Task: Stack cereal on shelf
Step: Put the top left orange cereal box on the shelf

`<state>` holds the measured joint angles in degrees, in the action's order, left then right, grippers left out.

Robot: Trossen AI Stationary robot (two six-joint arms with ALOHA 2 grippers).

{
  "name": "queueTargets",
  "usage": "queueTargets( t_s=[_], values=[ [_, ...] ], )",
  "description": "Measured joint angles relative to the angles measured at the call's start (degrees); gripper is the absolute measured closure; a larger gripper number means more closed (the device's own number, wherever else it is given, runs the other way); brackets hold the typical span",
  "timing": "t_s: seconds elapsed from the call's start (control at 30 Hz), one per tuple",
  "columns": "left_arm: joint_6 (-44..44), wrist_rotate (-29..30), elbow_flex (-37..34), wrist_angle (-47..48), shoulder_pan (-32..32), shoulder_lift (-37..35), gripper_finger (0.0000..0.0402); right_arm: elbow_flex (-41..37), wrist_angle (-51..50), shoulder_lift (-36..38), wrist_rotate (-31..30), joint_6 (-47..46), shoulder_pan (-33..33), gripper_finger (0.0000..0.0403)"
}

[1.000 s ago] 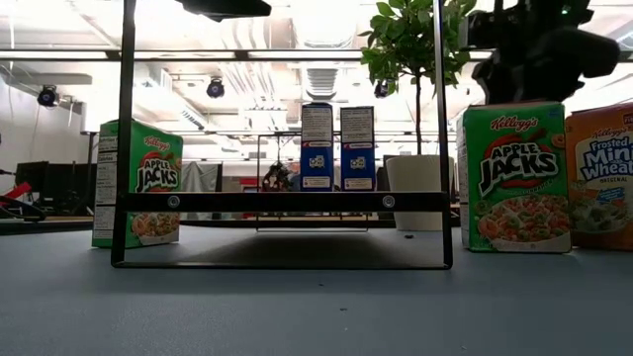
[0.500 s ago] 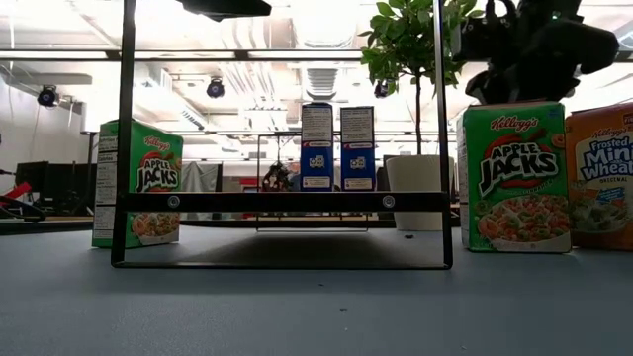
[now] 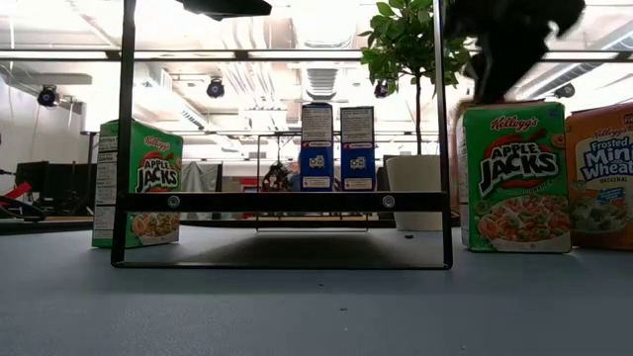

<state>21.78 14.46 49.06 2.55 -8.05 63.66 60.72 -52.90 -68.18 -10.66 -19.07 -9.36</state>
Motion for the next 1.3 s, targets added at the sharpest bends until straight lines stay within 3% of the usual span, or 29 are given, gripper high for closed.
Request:
queueTargets(
  t_s=[0.2,0.4,1.03,1.3],
  values=[
    [0.2,0.0,0.0,0.0,0.0,0.0,0.0402,9.9,-2.9,-0.1,-3.2,-4.2,0.0,0.0254],
    [0.2,0.0,0.0,0.6,0.0,0.0,0.0402,14.2,5.1,-1.6,-2.1,-4.9,-1.1,0.0262],
    [-1.7,0.0,0.0,4.4,-0.6,-1.0,0.0402,29.4,2.6,-28.6,-2.8,0.3,-2.1,0.0261],
    [-1.7,0.0,0.0,4.9,-1.1,-1.0,0.0402,34.4,1.0,-33.2,-3.0,1.2,-1.3,0.0212]
  ],
)
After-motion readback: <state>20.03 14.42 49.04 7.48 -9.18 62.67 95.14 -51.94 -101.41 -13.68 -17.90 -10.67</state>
